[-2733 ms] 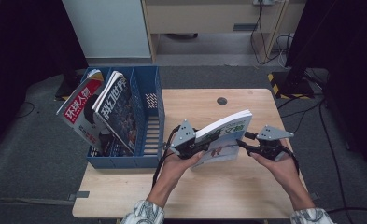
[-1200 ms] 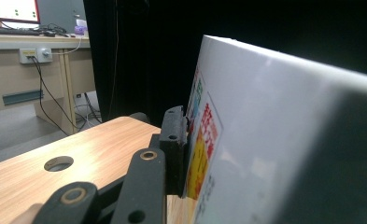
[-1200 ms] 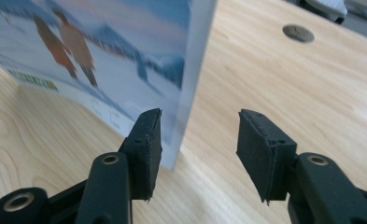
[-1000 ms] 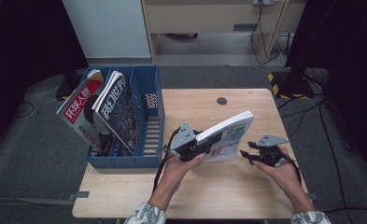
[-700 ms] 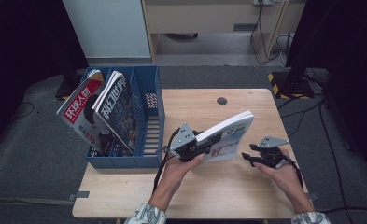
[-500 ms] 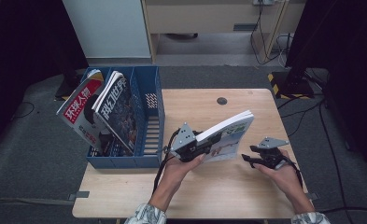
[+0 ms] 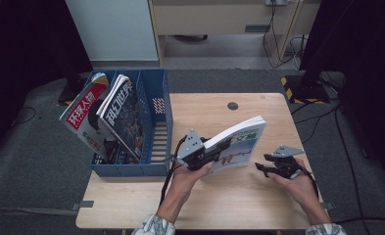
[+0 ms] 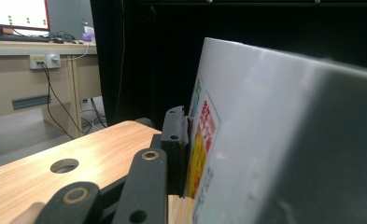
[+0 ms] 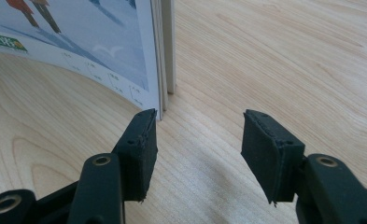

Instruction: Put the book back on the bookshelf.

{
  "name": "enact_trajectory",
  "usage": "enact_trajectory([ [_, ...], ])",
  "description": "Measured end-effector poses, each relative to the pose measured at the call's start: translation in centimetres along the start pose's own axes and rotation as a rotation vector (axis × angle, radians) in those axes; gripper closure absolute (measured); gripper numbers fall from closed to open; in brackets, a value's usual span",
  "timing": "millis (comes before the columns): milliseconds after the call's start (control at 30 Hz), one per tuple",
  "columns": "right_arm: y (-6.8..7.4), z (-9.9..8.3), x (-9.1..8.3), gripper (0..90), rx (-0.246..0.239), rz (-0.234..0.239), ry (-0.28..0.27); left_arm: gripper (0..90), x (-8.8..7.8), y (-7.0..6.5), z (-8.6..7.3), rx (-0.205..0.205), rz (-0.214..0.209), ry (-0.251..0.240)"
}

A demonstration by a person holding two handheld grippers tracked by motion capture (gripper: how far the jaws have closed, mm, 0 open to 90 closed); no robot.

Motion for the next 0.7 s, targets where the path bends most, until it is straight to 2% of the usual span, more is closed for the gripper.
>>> enact_trajectory([
  [233, -0.06, 0.01, -0.04, 46.0, 0.0, -0.005, -0.003, 72.0, -0.41, 0.57, 0.2, -0.039, 0.005, -0.008],
  [700, -0.18, 0.2, -0.24, 47.0, 0.008, -0.017, -0.016, 72.7, -0.79, 0.6, 0.81, -0.037, 0.015, -0.022],
])
Point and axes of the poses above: each handheld gripper's, and its own axes: x roughly forward along the jaws, z roughly out of its top, y roughly to its left, the point moved 6 cm from there along x, roughly forward along the jaws, and after that the axes turned 14 degrees about -x, right-handed, at the moved point
